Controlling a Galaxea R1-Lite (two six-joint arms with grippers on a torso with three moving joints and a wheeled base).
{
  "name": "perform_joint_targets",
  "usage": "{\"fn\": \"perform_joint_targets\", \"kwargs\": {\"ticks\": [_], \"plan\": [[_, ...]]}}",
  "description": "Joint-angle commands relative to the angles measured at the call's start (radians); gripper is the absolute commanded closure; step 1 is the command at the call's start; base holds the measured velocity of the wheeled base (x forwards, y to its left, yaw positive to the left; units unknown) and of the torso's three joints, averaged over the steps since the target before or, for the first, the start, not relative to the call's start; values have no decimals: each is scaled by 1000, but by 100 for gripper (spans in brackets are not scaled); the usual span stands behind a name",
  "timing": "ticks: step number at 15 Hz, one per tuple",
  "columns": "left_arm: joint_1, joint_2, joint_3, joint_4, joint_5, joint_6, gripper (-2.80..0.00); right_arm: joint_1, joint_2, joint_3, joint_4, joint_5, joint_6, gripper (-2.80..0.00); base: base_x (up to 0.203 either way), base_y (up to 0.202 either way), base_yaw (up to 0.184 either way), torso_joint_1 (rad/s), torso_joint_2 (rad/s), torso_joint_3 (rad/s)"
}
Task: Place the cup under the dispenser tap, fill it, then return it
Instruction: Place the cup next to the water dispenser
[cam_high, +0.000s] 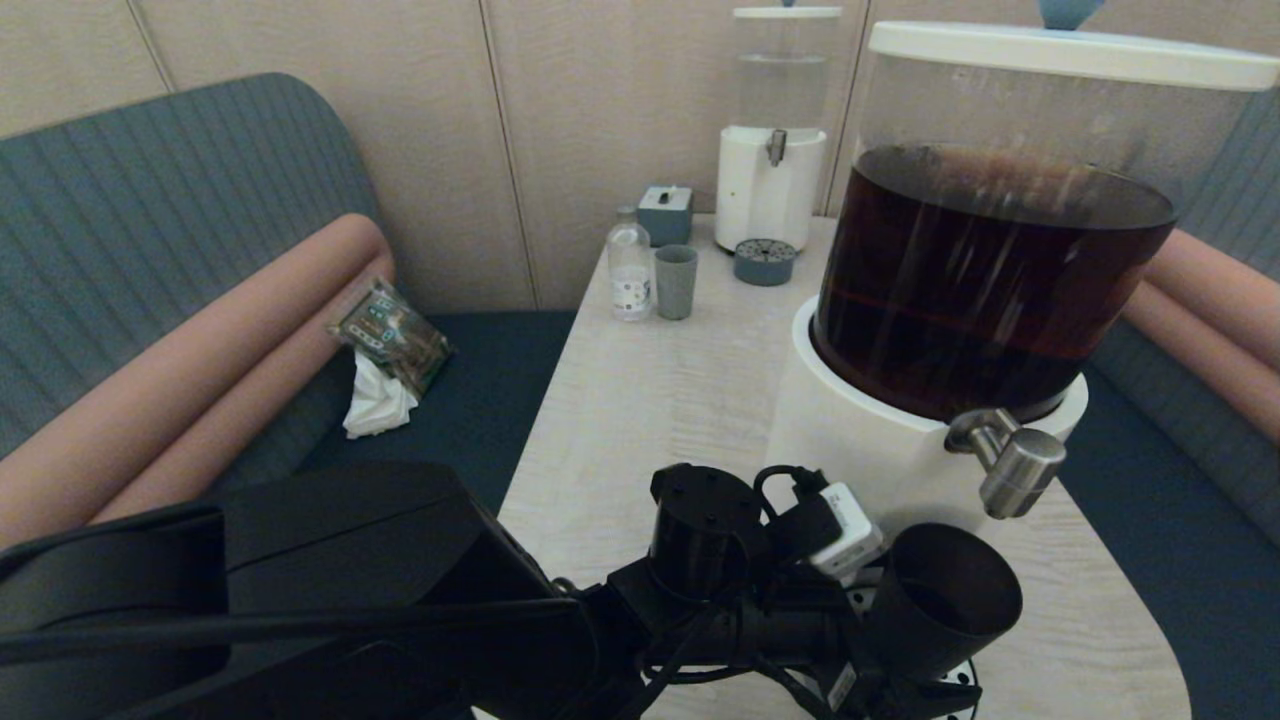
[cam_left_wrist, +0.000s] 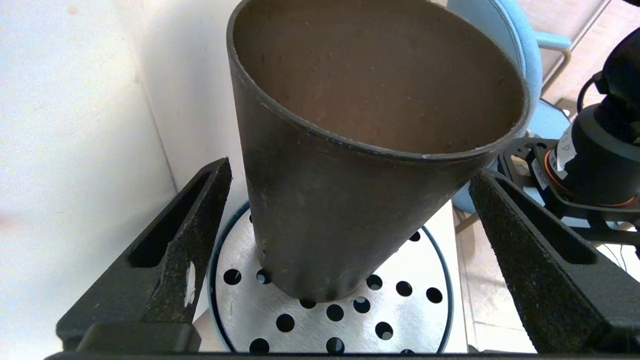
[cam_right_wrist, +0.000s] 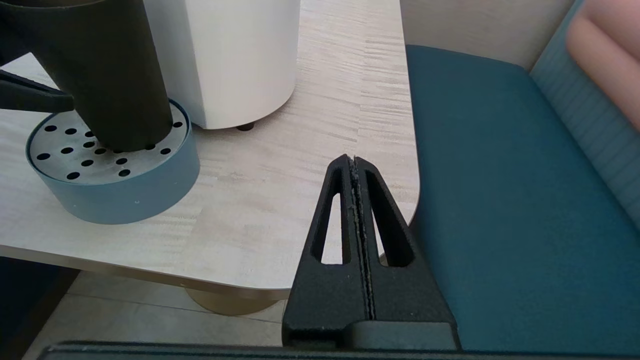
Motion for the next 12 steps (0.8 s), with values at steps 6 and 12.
{"fn": "perform_joint_targets", "kwargs": {"ticks": [6,12], "plan": [[-6,1,0,-5,-5,1,-280,-1,0,9,-1,0,-1,0,0,0,0,0,0,0],[-6,6,7,-8,-5,3,0,1,0,9,-1,0,-1,0,0,0,0,0,0,0]]}}
